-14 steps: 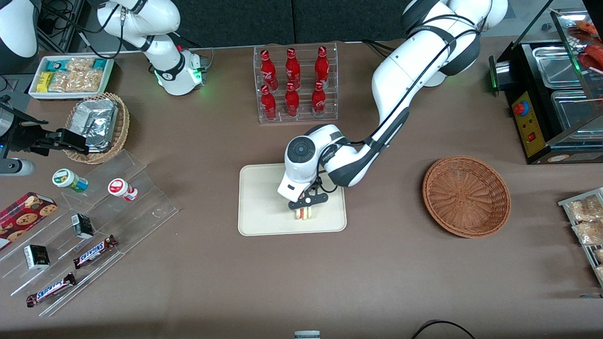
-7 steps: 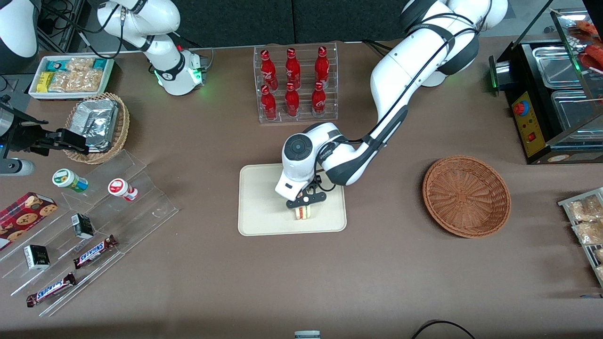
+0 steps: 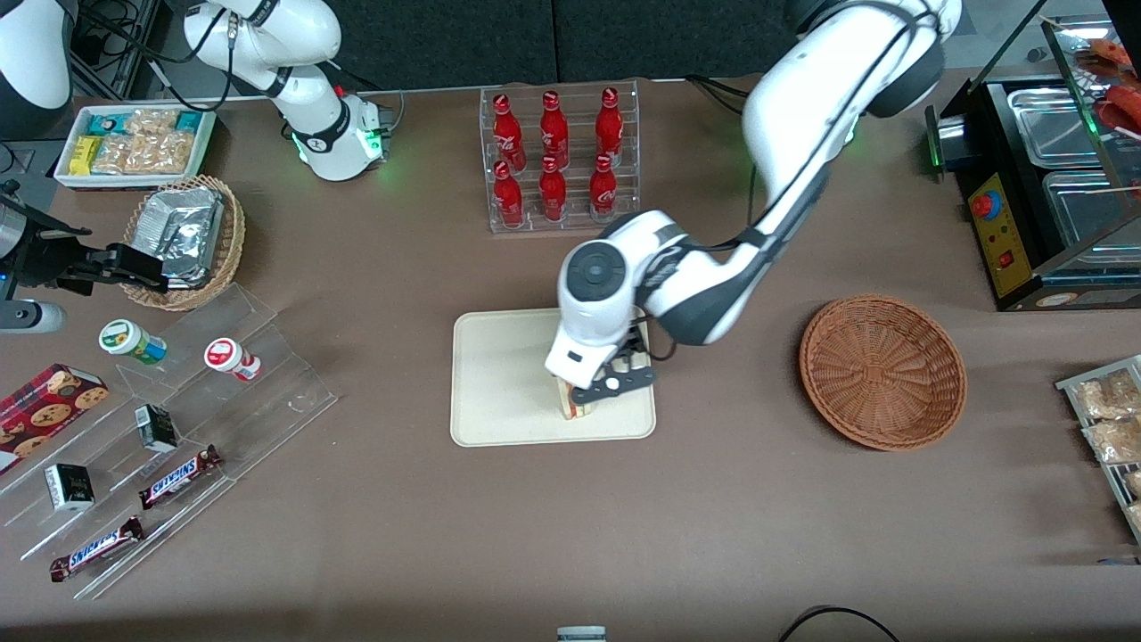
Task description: Place sandwich from basket to tray
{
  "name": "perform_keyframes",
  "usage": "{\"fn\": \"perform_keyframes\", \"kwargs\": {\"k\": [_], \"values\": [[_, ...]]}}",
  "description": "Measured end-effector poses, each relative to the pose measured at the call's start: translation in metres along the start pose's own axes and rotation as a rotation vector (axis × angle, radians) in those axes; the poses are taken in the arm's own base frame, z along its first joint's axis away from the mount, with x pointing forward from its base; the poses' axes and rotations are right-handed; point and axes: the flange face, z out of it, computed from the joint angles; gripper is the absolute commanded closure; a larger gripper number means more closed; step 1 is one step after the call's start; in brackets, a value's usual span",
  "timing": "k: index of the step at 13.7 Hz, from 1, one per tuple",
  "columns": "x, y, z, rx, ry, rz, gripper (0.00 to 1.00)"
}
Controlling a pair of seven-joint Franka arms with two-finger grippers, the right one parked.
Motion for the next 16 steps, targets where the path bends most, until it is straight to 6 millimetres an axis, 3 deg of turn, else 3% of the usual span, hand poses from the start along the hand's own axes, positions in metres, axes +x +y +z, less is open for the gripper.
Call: {"fn": "perform_keyframes", "kwargs": {"k": [3,7,12,16], "values": [[0.029,-0.049,-0.048,0.029,-0.042,0.057,0.01],[0.062,-0.125,-0.080,0.065,-0.042,0.115,0.01],[0.097,-0.265,-0.117,0.043,-0.078,0.172,0.01],[0.105,-0.377,-0.161,0.016,-0.077,0.201,0.01]]}}
